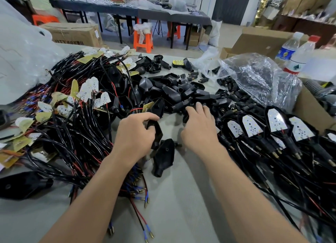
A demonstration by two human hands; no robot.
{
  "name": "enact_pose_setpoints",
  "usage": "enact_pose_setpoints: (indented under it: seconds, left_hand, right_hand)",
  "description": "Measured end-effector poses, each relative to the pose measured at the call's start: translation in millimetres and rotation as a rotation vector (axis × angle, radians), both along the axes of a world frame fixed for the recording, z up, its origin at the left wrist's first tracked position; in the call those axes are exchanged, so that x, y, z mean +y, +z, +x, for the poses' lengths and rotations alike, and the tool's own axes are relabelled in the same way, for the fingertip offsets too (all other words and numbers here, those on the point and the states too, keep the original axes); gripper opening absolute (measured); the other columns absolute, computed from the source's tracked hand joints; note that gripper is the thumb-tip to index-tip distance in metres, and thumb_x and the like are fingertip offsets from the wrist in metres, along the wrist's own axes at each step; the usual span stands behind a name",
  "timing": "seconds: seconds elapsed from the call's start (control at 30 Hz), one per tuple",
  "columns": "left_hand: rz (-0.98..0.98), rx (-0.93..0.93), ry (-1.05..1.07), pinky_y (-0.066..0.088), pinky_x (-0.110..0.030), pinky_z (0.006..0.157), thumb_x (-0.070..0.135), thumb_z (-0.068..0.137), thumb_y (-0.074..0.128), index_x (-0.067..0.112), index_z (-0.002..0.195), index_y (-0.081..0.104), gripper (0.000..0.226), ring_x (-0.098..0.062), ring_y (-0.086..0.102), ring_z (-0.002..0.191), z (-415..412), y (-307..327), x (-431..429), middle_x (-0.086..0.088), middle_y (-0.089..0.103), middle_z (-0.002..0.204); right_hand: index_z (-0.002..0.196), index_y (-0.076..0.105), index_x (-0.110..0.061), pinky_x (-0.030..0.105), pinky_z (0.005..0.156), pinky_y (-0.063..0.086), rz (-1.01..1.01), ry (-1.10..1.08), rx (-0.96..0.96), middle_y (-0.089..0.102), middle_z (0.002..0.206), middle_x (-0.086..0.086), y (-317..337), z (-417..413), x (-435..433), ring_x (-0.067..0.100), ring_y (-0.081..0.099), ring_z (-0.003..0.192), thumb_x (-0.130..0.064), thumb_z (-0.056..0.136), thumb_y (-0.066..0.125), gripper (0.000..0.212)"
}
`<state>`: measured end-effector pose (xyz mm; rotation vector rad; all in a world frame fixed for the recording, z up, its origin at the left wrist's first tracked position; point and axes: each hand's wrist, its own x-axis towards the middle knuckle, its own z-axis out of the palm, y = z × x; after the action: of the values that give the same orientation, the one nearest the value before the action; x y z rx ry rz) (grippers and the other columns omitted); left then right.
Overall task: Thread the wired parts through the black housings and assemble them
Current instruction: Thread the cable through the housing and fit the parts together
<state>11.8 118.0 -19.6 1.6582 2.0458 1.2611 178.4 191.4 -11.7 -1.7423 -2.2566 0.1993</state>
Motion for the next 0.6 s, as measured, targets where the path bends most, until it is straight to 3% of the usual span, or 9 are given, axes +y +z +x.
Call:
enact_pose_setpoints:
  seconds: [0.17,0.33,0.47,0.53,0.6]
  left_hand:
    - [-0.010,-0.026,0.032,0.046,-0.013,0.050,0.004,0.087,0.064,0.033,0.100,0.079,0.035,-0.005,0.059,0.051,-5.8,1.0,1.4,0.013,0.070,0.072]
    - [-0.011,-0.075,0.033,0.046,-0.014,0.047,0.004,0.089,0.063,0.031,0.098,0.080,0.034,-0.005,0.057,0.047,-7.0,0.5,3.3,0.013,0.070,0.068]
    - [0.025,-0.125,0.028,0.055,-0.021,0.060,0.004,0.089,0.064,0.031,0.097,0.081,0.033,-0.011,0.065,0.061,-7.6,1.7,1.9,0.011,0.074,0.076]
    - [0.044,-0.168,0.005,0.054,-0.021,0.057,0.005,0.089,0.065,0.031,0.099,0.081,0.033,-0.011,0.064,0.057,-8.3,3.2,2.6,0.012,0.074,0.075]
    - [0.037,-0.198,-0.012,0.055,-0.023,0.055,0.006,0.089,0.065,0.033,0.101,0.081,0.033,-0.012,0.063,0.054,-7.8,2.7,4.2,0.014,0.072,0.070]
  right_hand:
    - [0.132,0.048,-0.016,0.041,0.109,0.034,0.054,0.045,-0.134,0.043,0.138,0.009,0.8,-2.0,23.5,0.032,0.039,0.126,-0.013,0.093,0.054,0.039]
    - [0.145,0.042,-0.021,0.047,0.104,0.034,-0.065,0.059,-0.331,0.040,0.143,0.013,12.7,6.1,42.9,0.038,0.044,0.127,-0.034,0.099,0.053,0.050]
    - [0.120,0.053,-0.018,0.040,0.080,0.036,0.061,0.088,-0.190,0.058,0.117,0.010,25.1,2.1,40.0,0.034,0.056,0.096,-0.015,0.092,0.055,0.029]
    - [0.103,0.058,-0.020,0.037,0.074,0.036,0.109,0.040,-0.045,0.063,0.101,0.007,31.3,0.0,34.1,0.028,0.053,0.081,-0.008,0.088,0.052,0.021]
    - [0.105,0.060,-0.022,0.036,0.074,0.037,0.046,0.060,-0.088,0.065,0.102,0.007,31.8,-2.0,29.8,0.029,0.057,0.089,-0.006,0.087,0.052,0.026]
